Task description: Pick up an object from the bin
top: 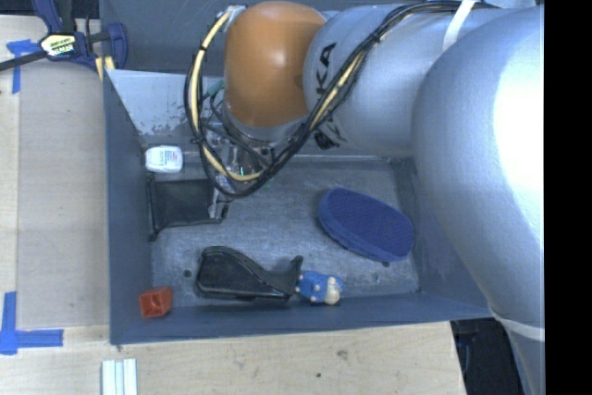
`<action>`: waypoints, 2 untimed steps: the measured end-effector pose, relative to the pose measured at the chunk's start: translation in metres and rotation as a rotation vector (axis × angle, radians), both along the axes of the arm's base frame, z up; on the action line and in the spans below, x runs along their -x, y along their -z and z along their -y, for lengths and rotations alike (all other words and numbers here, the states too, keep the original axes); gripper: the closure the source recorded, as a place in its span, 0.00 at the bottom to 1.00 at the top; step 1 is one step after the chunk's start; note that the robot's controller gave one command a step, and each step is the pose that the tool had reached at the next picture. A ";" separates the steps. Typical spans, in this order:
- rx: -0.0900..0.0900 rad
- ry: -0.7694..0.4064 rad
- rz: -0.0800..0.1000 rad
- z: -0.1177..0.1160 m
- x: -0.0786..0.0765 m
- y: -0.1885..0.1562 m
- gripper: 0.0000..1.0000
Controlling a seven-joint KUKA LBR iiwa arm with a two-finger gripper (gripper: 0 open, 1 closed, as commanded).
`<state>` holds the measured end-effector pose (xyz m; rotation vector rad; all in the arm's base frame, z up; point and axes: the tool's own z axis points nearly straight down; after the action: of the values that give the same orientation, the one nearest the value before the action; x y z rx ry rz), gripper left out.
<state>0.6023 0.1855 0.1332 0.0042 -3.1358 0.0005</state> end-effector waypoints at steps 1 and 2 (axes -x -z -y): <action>0.000 -0.105 0.002 -0.007 -0.002 0.061 0.00; -0.001 -0.103 0.008 -0.007 -0.003 0.057 1.00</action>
Offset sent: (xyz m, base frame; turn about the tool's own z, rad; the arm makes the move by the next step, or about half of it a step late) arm 0.0025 0.0076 -0.0575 -0.1050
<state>0.6057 0.1921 0.0760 0.1654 -3.1391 -0.0009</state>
